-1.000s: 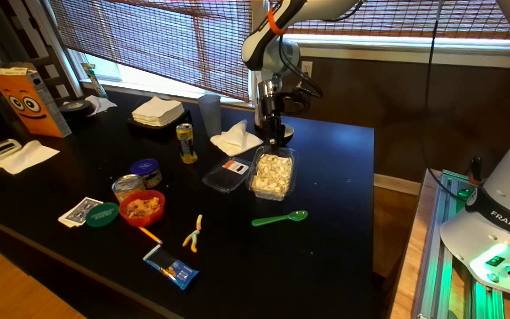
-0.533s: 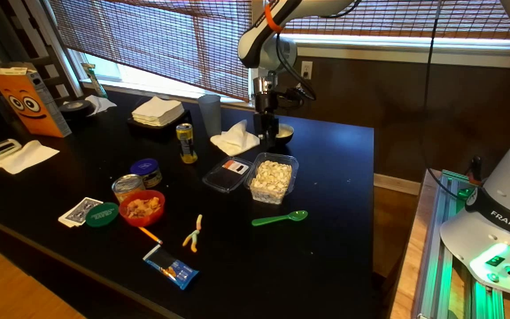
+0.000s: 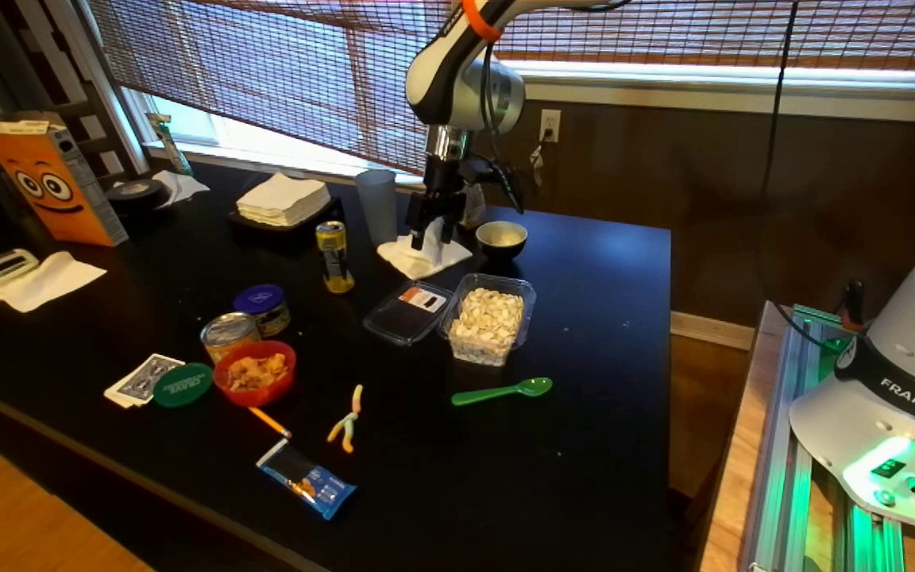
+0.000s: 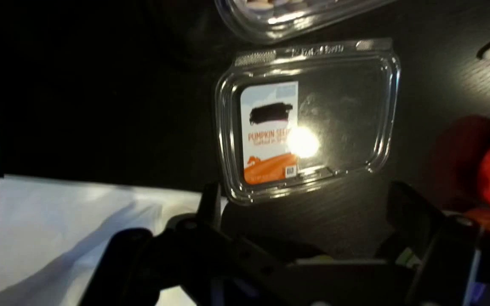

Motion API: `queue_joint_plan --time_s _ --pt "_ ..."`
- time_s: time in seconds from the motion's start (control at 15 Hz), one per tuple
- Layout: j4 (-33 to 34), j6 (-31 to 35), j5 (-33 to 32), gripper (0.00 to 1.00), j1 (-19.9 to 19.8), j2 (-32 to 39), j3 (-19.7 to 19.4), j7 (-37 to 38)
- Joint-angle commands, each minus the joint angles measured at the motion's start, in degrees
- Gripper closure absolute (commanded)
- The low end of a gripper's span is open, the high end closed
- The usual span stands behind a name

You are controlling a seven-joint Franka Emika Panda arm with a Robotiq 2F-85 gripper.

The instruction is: Remove the clear lunchbox from the clear lid and out it on the table

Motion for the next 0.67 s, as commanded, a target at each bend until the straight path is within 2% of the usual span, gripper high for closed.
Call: queue_joint_plan --time_s 0.0,0.2,0.27,0.33,0.47,0.6 --pt "-11.8 15.4 -2.6 0.00 2.6 -6.6 -0.1 0.9" --pt "-17.3 22.9 -7.5 0.00 4.7 -9.6 -1.4 3.9" --pt "-19.3 21.6 -11.2 0.00 7.7 -11.3 -4.9 9.5" --pt "-13.5 20.6 -8.5 0.00 3.0 -6.4 0.2 5.0" --pt "-16.3 20.8 -11.2 0.00 5.1 -8.6 -2.2 8.6" --pt "-17.4 20.8 -11.3 0.00 5.6 -9.7 -2.7 9.0"
